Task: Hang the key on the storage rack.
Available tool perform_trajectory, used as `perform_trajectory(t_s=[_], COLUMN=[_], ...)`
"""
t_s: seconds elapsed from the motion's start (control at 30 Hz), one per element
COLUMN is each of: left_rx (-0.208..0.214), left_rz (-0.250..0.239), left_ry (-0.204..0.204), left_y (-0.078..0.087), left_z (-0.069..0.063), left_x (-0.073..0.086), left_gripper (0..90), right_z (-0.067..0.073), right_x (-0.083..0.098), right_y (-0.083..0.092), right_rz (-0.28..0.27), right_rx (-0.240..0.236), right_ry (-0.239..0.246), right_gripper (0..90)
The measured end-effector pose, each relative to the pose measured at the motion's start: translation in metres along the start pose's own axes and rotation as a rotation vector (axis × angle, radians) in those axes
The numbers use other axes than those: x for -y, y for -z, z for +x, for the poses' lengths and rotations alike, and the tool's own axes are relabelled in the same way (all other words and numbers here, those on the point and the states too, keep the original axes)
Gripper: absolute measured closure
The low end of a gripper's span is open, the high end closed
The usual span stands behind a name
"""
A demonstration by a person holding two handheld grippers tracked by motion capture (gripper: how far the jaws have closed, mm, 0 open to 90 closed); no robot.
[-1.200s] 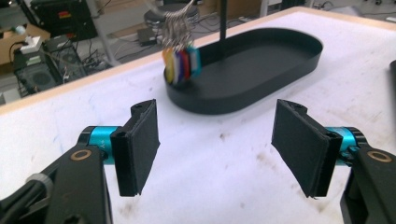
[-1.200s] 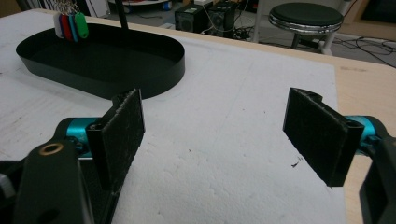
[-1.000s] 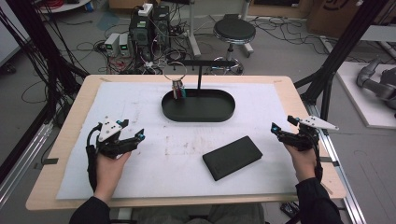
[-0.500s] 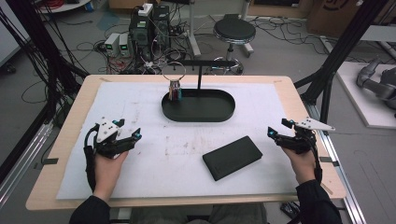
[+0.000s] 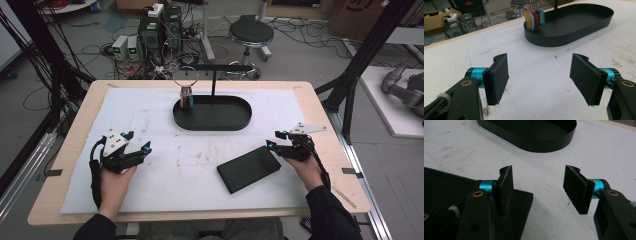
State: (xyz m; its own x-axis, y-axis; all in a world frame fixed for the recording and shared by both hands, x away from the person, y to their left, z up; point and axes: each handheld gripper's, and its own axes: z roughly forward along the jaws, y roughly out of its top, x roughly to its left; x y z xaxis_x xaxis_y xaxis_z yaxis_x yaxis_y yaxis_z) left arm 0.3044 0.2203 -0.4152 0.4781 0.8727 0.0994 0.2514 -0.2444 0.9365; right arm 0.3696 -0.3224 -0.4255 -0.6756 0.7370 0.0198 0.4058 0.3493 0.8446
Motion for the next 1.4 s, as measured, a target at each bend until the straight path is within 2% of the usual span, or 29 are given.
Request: perform_trajectory(t_s=[0.03, 0.17, 0.3, 0.33, 0.37, 0.4, 0.43, 0.5, 0.53, 0.67, 0.83, 0.9, 1.0, 1.13, 1.2, 1.33, 1.4], left_rx=[-0.001, 0.001, 0.011, 0.011, 0.015, 0.018, 0.021, 0.028, 0.031, 0.046, 0.060, 0.065, 0.078, 0.115, 0.141, 0.194, 0.232], left_rz=[0.000, 0.004, 0.013, 0.013, 0.014, 0.016, 0.015, 0.022, 0.021, 0.023, 0.016, 0.017, 0.017, 0.016, 0.012, 0.020, 0.023], left_ry=[0.001, -0.008, -0.013, -0.014, -0.017, -0.022, -0.025, -0.030, -0.032, -0.038, -0.040, -0.042, -0.042, -0.029, -0.016, -0.022, -0.007], left_y=[0.001, 0.002, 0.002, 0.002, 0.002, 0.002, 0.001, 0.000, -0.001, -0.004, -0.006, -0.008, -0.011, -0.017, -0.022, -0.032, -0.037], left_z=[-0.001, -0.003, -0.005, -0.006, -0.007, -0.007, -0.008, -0.010, -0.011, -0.016, -0.020, -0.022, -0.025, -0.030, -0.036, -0.049, -0.055], left_x=[0.000, 0.001, 0.002, 0.003, 0.003, 0.002, 0.002, 0.002, 0.002, 0.000, -0.002, -0.003, -0.004, -0.007, -0.009, -0.013, -0.014], left_gripper=[31.1, 31.1, 31.1, 31.1, 31.1, 31.2, 31.2, 31.1, 31.1, 31.1, 31.2, 31.1, 31.1, 31.1, 31.1, 30.8, 30.8], right_z=[-0.001, -0.003, -0.007, -0.010, -0.010, -0.015, -0.015, -0.018, -0.017, -0.015, -0.010, -0.006, -0.004, 0.001, 0.003, 0.006, 0.008], right_x=[-0.001, -0.001, 0.002, 0.005, 0.005, 0.006, 0.006, 0.008, 0.007, 0.006, 0.002, 0.000, -0.001, -0.003, -0.004, -0.007, -0.007], right_y=[-0.007, -0.013, -0.025, -0.032, -0.032, -0.034, -0.034, -0.034, -0.034, -0.032, -0.026, -0.020, -0.017, -0.009, -0.005, 0.003, 0.009], right_rz=[0.018, 0.049, 0.119, 0.164, 0.164, 0.175, 0.175, 0.189, 0.189, 0.196, 0.191, 0.178, 0.165, 0.128, 0.108, 0.059, 0.029], right_rx=[-0.014, -0.036, -0.066, -0.107, -0.107, -0.138, -0.138, -0.194, -0.229, -0.211, -0.166, -0.140, -0.126, -0.129, -0.127, -0.132, -0.135], right_ry=[-0.007, -0.029, -0.070, -0.116, -0.116, -0.169, -0.169, -0.217, -0.217, -0.200, -0.152, -0.112, -0.094, -0.075, -0.057, -0.038, -0.027], right_gripper=[43.1, 42.5, 39.6, 38.9, 38.9, 39.1, 40.4, 53.4, 61.0, 63.9, 76.0, 80.5, 82.5, 84.4, 84.6, 85.1, 85.3])
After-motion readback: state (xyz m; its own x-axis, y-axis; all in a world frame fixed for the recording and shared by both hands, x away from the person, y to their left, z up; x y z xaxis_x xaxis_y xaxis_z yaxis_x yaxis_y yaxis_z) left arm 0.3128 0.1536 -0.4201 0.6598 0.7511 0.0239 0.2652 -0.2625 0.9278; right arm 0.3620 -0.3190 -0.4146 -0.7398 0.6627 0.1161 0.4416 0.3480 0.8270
